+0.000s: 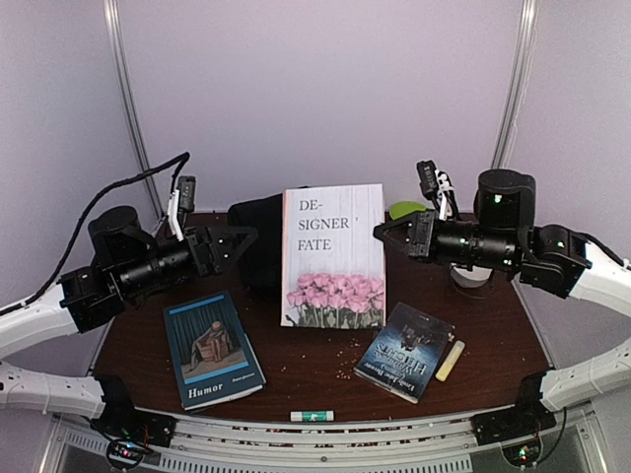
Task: Pack the student bag
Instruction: Pick up the book from the center of the board, then place the book in the student bag.
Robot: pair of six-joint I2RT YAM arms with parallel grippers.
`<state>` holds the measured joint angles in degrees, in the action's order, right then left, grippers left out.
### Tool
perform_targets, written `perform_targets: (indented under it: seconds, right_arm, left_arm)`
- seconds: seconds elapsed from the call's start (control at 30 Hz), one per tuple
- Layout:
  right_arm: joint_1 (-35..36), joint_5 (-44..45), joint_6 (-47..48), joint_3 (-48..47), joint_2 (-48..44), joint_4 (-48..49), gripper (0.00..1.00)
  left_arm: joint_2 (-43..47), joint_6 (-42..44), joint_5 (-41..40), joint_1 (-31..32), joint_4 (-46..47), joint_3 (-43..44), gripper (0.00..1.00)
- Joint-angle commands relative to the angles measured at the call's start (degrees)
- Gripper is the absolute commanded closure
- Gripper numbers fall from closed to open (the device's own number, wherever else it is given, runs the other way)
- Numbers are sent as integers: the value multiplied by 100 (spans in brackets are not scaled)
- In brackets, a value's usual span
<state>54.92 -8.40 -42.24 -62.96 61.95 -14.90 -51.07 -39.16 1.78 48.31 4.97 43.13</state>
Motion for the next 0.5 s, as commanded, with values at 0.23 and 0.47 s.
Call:
perform_targets:
  seconds: [0.23,0.47]
  right_arm:
    - [-49,-819,272,65,-397,853,100]
    - [-43,-1059,359,8,-482,887,100]
  left_arm:
    - [-810,-512,2719,-57,1761,554,2]
    - [-946,-616,2794,-110,1832,615,2]
